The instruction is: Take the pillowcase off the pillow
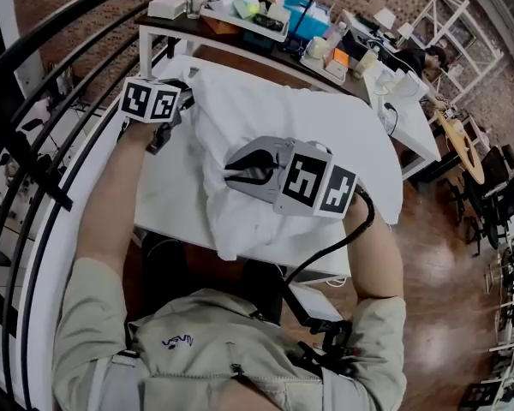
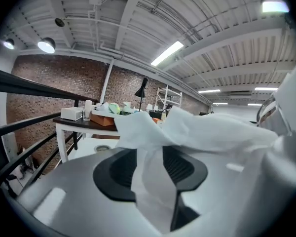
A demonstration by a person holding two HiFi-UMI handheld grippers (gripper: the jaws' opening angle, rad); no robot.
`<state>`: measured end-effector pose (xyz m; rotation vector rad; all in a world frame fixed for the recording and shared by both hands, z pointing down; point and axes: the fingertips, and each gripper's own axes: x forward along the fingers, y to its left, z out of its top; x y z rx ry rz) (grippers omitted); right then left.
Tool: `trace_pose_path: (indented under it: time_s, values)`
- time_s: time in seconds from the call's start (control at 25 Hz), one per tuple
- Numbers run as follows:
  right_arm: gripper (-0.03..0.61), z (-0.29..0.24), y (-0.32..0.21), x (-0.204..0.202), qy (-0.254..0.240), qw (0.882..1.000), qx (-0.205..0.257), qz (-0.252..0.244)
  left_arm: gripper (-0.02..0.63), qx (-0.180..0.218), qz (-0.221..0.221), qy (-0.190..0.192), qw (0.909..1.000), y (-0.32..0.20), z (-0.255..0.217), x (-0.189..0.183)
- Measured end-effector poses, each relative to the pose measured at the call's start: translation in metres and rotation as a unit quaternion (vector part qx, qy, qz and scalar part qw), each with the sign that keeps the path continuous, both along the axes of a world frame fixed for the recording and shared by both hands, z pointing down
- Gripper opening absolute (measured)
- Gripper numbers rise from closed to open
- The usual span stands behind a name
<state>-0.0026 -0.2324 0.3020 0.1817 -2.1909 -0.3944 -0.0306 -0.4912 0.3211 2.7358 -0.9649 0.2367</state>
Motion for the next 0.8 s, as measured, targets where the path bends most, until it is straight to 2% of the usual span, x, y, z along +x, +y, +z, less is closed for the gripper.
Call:
trace_pose_path:
  time_s: [0.12,0.28,0.4,0.52,0.64,0.76,0.8]
  values:
    - [0.059,0.001,-0.007,0.000,-0.003,1.000,-0.001,0.004,0.203,-0.005,0.004,0.033,0.9994,0.020,-0.002,-0.021]
    - [0.061,0.001,-0.012,-0.001,-0.001,1.000,0.001,-0.004,0.223,0.022,0.023,0.085,0.9959,0.068,-0.023,-0.034]
    - [0.064,-0.003,-0.016,-0.002,-0.004,1.000,0.003,-0.006,0.242,0.027,0.066,0.091,0.9933,0.105,-0.031,-0.021]
    - [0.064,-0.004,-0.016,-0.004,-0.002,1.000,0.004,-0.006,0.260,-0.006,0.121,0.088,0.9888,0.126,-0.021,0.003]
    - [0.064,-0.002,-0.016,-0.006,-0.001,1.000,0.004,-0.006,0.318,-0.045,0.133,0.092,0.9858,0.120,-0.008,0.015]
    - [0.066,-0.002,-0.017,-0.006,0.003,1.000,0.005,-0.007,0.320,-0.080,0.145,0.126,0.9781,0.113,-0.004,0.022]
    - [0.066,-0.003,-0.019,-0.005,0.004,1.000,0.005,-0.008,0.284,-0.082,0.149,0.135,0.9763,0.113,-0.005,0.025]
